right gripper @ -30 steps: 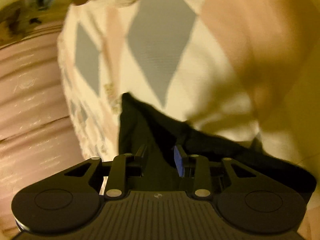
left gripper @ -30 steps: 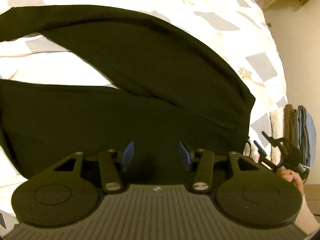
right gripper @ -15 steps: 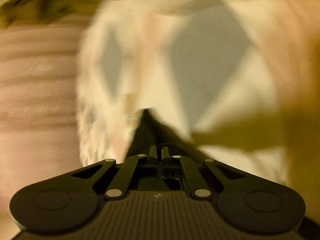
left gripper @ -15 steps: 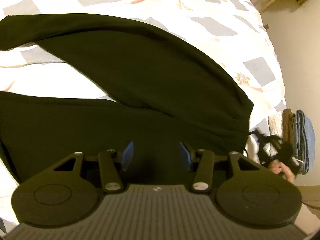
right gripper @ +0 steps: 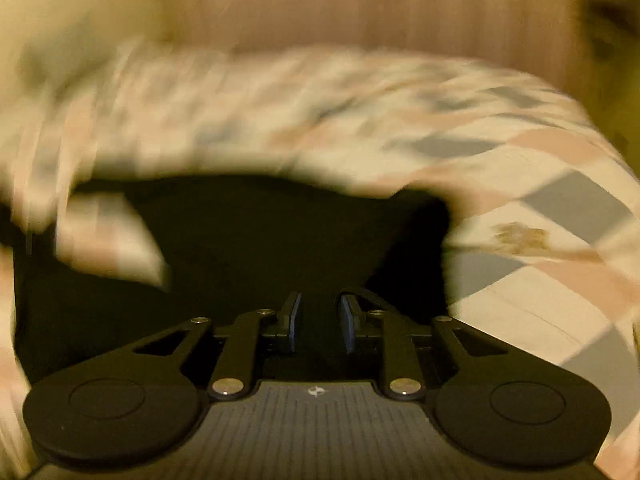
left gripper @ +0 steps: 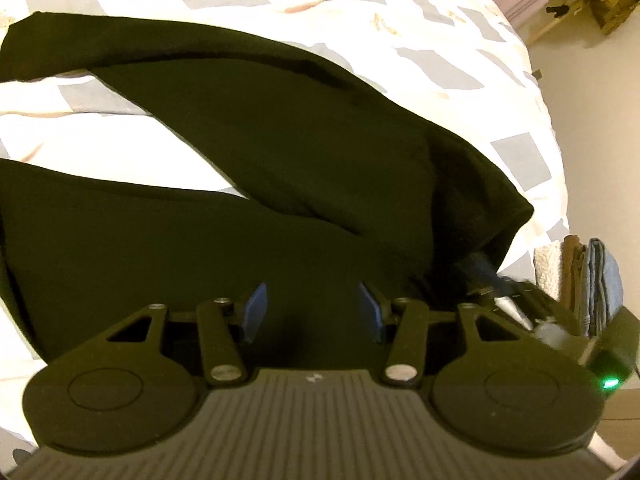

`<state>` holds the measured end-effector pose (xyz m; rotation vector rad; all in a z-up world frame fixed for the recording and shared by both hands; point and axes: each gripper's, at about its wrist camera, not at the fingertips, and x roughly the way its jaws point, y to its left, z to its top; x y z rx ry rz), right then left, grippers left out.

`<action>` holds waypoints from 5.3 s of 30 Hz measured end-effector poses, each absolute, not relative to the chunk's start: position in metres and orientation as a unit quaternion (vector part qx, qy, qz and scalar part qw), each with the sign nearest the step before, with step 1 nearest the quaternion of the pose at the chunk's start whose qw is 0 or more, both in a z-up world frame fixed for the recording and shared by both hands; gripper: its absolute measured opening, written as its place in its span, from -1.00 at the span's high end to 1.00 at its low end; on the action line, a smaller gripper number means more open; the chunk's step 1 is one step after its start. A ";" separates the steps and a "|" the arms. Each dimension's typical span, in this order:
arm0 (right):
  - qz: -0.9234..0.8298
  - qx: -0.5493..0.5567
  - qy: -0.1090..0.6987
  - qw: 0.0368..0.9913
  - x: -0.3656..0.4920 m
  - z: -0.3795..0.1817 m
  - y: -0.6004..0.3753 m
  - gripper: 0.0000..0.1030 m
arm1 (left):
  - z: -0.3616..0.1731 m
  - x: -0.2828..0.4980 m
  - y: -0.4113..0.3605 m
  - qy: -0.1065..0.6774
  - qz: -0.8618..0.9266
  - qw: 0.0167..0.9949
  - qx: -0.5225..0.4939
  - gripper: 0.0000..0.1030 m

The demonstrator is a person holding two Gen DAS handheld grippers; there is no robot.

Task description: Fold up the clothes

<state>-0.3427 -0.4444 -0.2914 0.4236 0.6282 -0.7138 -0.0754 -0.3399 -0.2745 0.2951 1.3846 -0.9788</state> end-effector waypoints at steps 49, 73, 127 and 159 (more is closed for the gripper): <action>-0.464 0.534 -0.006 0.706 -0.489 -0.282 -0.573 0.99 | -0.292 -0.065 -0.317 0.629 -0.392 0.663 0.105 0.11; -0.453 0.707 0.027 0.543 -0.558 -0.356 -0.598 -0.34 | -0.306 -0.067 -0.312 0.645 -0.384 0.650 0.118 0.11; -0.388 0.535 0.407 0.630 -0.283 -0.309 -0.356 -0.47 | -0.394 0.242 -0.268 0.579 -0.165 0.760 0.245 -0.01; -0.386 0.484 0.477 0.624 -0.156 -0.343 -0.291 -0.64 | -0.385 0.197 -0.205 0.175 -0.439 0.697 0.539 0.49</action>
